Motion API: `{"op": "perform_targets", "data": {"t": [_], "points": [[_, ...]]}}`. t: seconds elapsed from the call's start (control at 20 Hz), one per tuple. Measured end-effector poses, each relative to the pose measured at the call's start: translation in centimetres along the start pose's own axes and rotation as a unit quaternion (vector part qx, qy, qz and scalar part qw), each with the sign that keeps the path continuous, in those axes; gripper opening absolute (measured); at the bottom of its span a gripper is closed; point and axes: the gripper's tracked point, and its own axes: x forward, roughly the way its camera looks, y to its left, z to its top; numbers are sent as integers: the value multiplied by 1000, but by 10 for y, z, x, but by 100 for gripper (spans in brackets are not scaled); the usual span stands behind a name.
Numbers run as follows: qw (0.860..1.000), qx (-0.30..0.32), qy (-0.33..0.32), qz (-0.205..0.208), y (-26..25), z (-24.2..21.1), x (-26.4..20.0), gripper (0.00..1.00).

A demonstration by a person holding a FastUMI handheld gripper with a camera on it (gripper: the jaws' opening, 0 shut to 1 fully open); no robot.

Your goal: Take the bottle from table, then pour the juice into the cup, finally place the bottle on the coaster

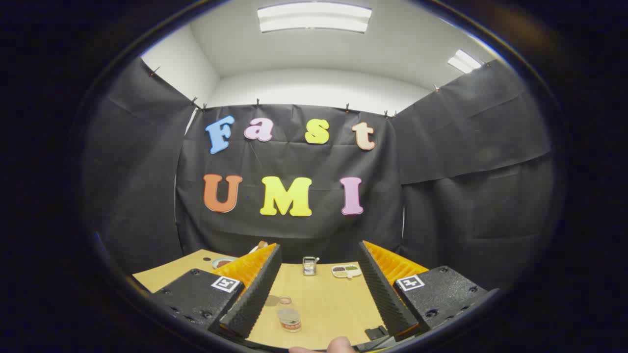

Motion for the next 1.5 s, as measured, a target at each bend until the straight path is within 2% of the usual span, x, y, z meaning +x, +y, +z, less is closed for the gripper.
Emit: {"op": "perform_targets", "data": {"t": [1.5], "points": [[999,7,23,21,18,-11,13,100]]}}
